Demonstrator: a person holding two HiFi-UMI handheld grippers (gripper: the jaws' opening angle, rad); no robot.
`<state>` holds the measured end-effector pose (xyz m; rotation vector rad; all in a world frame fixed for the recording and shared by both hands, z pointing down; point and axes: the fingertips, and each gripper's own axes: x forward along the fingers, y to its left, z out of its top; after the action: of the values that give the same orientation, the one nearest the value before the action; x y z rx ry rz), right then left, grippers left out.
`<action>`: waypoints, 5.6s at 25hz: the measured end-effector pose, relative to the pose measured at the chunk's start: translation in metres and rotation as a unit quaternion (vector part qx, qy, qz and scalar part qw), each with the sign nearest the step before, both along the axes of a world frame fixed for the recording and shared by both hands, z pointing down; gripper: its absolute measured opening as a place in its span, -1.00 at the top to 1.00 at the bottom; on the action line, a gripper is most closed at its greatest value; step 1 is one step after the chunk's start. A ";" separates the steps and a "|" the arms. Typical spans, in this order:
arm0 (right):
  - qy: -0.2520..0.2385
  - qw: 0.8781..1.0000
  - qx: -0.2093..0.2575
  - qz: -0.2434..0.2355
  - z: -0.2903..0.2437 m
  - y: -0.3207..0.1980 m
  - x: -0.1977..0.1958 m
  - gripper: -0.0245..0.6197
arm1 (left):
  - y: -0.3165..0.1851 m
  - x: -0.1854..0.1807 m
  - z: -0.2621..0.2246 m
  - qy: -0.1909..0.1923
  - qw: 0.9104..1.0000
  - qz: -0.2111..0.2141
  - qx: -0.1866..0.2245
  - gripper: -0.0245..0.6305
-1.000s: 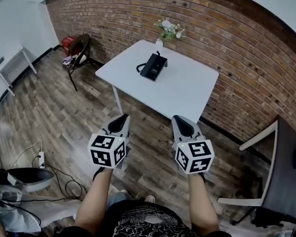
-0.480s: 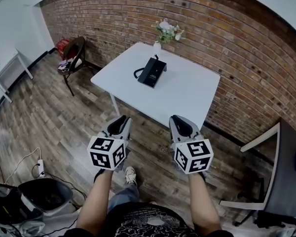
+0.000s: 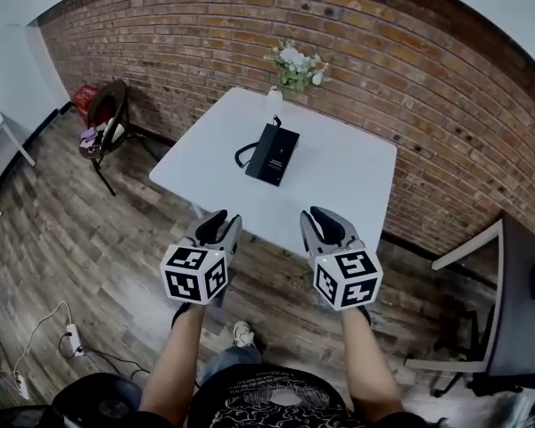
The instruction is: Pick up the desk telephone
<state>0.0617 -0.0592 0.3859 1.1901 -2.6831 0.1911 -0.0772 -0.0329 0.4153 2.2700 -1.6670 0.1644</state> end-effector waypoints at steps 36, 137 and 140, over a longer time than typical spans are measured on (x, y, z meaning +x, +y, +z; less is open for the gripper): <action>-0.049 0.987 -0.135 0.075 0.090 -0.214 -0.072 0.34 | -0.245 -0.049 0.088 0.085 0.969 0.192 -0.132 0.27; -0.117 0.990 -0.030 0.076 -0.047 -0.334 -0.110 0.13 | -0.374 -0.010 -0.094 0.169 0.916 0.364 0.020 0.31; -0.118 0.990 -0.030 0.075 -0.047 -0.334 -0.108 0.13 | -0.374 -0.008 -0.094 0.168 0.916 0.364 0.020 0.31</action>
<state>-0.0464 -0.3929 0.3391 1.4343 -2.7589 0.4596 -0.0855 -0.4071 0.3211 2.6525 -0.6119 -0.0955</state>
